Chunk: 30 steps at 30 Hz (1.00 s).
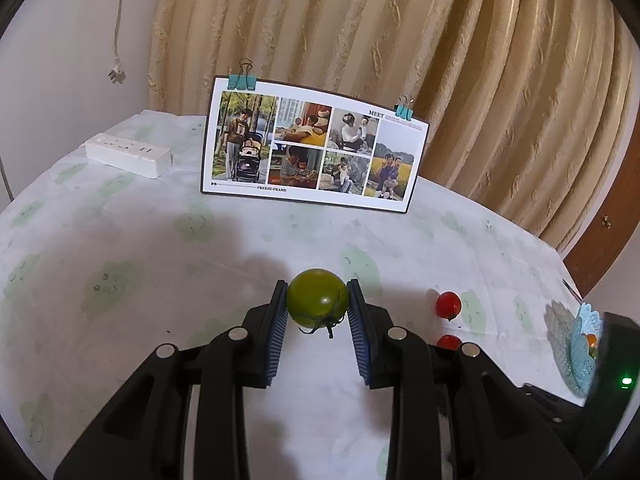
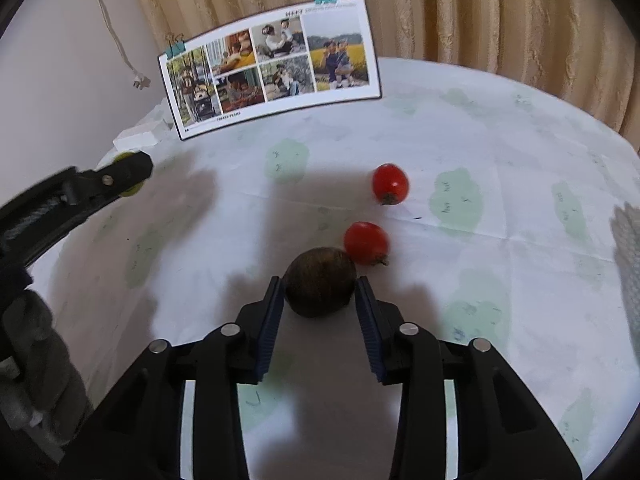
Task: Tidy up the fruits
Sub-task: 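Grasp the brown kiwi with the right gripper while the left gripper holds the green tomato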
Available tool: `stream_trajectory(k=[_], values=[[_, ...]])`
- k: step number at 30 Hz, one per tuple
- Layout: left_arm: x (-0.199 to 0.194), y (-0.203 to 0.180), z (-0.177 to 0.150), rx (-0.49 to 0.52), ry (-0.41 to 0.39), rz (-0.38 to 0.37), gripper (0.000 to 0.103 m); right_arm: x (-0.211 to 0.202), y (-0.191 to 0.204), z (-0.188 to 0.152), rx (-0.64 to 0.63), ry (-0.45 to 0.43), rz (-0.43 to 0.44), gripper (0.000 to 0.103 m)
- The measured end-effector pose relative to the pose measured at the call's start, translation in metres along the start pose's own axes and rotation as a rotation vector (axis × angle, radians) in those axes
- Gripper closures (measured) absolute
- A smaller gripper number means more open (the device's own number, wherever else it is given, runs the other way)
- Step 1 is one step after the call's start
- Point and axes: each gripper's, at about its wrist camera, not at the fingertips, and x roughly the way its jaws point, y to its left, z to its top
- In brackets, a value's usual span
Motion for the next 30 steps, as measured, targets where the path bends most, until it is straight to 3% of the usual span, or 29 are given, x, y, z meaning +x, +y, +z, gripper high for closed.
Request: stream_trajectory(k=[8, 9, 12, 13, 18, 27, 30], values=[[0.003, -0.005, -0.004, 0.015, 0.009, 0.002, 0.073, -0.015, -0.013, -0.005, 0.02, -0.026, -0.007, 0.064], [0.004, -0.005, -0.003, 0.014, 0.01, 0.001, 0.073, -0.013, -0.013, -0.005, 0.024, -0.018, -0.003, 0.061], [0.004, -0.004, -0.003, 0.01, 0.011, 0.001, 0.073, -0.01, -0.009, -0.004, 0.027, -0.016, 0.012, 0.034], [0.004, -0.004, -0.003, 0.01, 0.012, 0.0, 0.073, -0.01, -0.007, -0.003, 0.022, -0.023, 0.007, 0.034], [0.004, -0.005, -0.004, 0.017, 0.014, -0.005, 0.073, 0.002, 0.003, 0.004, -0.01, -0.012, -0.032, 0.035], [0.011, -0.002, -0.007, 0.007, 0.041, 0.001, 0.073, 0.023, 0.004, 0.007, -0.032, 0.025, -0.073, 0.059], [0.018, -0.002, -0.01, 0.004, 0.058, 0.012, 0.073, 0.016, 0.001, 0.002, -0.026, 0.009, -0.047, 0.059]])
